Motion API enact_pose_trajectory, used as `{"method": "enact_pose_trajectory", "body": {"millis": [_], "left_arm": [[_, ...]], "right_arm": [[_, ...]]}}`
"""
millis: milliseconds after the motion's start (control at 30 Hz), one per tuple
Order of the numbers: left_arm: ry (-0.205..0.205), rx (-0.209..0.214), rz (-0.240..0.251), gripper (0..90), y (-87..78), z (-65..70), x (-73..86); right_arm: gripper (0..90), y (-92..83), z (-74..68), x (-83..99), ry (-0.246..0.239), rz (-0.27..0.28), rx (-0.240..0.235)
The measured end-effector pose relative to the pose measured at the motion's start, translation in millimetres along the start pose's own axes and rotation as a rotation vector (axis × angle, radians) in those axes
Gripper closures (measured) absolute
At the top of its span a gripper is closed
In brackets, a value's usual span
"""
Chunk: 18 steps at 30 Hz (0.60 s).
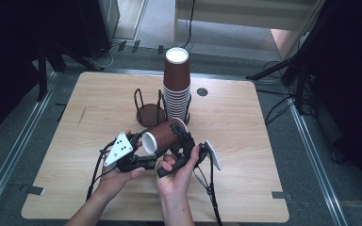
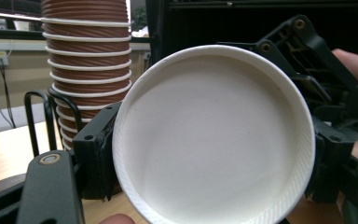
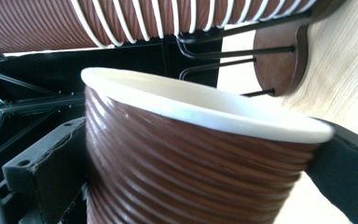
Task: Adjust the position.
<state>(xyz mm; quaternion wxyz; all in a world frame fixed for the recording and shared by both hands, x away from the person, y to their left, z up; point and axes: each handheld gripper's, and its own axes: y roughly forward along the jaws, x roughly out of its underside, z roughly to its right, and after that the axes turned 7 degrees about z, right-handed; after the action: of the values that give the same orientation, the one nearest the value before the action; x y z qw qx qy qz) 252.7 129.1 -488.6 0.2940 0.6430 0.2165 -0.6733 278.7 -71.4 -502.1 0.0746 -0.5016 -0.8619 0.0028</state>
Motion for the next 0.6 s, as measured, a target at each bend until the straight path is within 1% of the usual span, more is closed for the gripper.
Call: {"method": "enact_pose_trajectory", "body": {"millis": [133, 200, 233, 267, 300, 400, 567, 600], "left_arm": [[0.010, 0.013, -0.010, 22.7, 1.3, 2.1, 1.7], [0.006, 0.016, -0.009, 22.7, 1.1, 1.7, 1.5], [0.005, 0.013, -0.003, 22.6, 0.7, 1.3, 1.1], [0.004, 0.011, 0.000, 22.5, 0.3, 0.8, 0.7], [0.002, 0.012, 0.000, 22.4, -0.1, -0.1, 0.1], [0.016, 0.016, 0.010, 22.1, -1.1, 0.1, -0.3], [0.020, 0.018, 0.022, 21.2, -2.6, -0.5, -0.7], [0.018, 0.016, 0.023, 20.8, -3.0, -0.6, -0.9]], "right_arm": [[0.0, 0.1, 0.2, 0.7, 0.007, -0.001, 0.001], [0.0, -0.5, 0.6, 0.8, 0.011, 0.000, 0.000], [0.3, -0.7, 0.9, 0.7, 0.016, 0.001, -0.007], [4.1, -1.1, 0.7, 0.5, 0.024, 0.004, -0.011], [4.9, -1.6, 0.9, 0.3, 0.027, 0.006, -0.011], [5.9, -2.5, 0.6, 1.2, 0.034, 0.001, -0.024], [7.6, -2.7, 0.0, 2.2, 0.041, 0.002, -0.038], [8.1, -2.9, 0.1, 2.8, 0.032, -0.003, -0.040]]}}
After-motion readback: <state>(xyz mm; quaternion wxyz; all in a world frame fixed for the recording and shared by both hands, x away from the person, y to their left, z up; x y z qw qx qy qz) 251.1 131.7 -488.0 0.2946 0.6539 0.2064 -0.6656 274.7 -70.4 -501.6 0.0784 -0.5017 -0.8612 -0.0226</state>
